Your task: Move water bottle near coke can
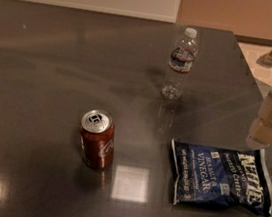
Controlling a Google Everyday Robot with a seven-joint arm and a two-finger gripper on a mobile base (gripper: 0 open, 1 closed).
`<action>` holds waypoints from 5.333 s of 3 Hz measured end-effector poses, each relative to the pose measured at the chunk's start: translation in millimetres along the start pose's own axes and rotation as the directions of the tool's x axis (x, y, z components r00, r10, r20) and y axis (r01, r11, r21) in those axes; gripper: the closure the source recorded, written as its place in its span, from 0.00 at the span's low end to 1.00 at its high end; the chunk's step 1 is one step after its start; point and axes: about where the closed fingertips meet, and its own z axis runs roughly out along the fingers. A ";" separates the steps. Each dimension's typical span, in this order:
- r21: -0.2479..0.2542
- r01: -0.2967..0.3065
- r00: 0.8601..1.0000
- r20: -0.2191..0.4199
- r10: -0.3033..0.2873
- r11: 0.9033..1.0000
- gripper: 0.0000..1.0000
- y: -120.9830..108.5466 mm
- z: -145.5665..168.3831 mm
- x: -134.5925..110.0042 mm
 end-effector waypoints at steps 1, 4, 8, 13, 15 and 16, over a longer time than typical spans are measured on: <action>0.000 0.000 1.000 0.000 0.000 1.000 0.00 0.0 0.0 0.0; -0.037 -0.064 0.988 0.137 0.068 0.997 0.00 -48.0 19.0 -23.2; -0.098 -0.209 0.909 0.347 0.231 0.973 0.00 -123.6 88.5 -75.1; -0.157 -0.167 0.843 0.490 0.224 0.973 0.42 -143.3 115.1 -126.0; -0.222 -0.069 0.827 0.532 0.180 0.973 0.87 -118.0 99.3 -141.2; -0.253 0.026 0.816 0.565 0.126 0.967 1.00 -86.0 78.7 -151.7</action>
Offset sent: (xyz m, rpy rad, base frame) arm 0.0093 0.0015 0.0003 0.0464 0.0276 0.0012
